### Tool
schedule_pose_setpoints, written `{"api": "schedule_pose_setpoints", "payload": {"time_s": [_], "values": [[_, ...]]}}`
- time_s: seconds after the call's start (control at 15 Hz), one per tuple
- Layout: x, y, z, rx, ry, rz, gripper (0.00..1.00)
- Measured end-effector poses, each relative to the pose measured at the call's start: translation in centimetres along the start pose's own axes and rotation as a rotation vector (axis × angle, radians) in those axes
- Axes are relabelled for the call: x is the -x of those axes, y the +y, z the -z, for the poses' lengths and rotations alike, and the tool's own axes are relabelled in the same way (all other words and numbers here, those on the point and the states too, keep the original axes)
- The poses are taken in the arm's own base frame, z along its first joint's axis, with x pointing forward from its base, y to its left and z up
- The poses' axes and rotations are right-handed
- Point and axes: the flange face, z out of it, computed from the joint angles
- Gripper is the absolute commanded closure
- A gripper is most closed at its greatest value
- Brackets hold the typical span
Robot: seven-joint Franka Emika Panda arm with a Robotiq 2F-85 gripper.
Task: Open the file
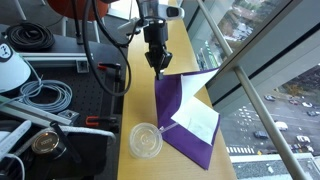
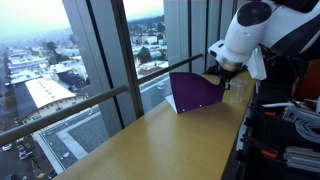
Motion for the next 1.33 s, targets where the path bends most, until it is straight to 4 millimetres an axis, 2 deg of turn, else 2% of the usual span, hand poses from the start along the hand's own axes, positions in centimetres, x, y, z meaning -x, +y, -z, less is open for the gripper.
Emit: {"api": "schedule_pose_setpoints", "payload": {"time_s": [0.13, 0.73, 1.33], "values": [[0.3, -1.1, 0.3, -0.006, 0.002, 0.015, 1.00], [1.0, -3.8, 1.3, -0.019, 0.016, 0.053, 1.00], [0.0, -6.0, 3.5, -0.104, 0.012, 0.001, 1.00]]}}
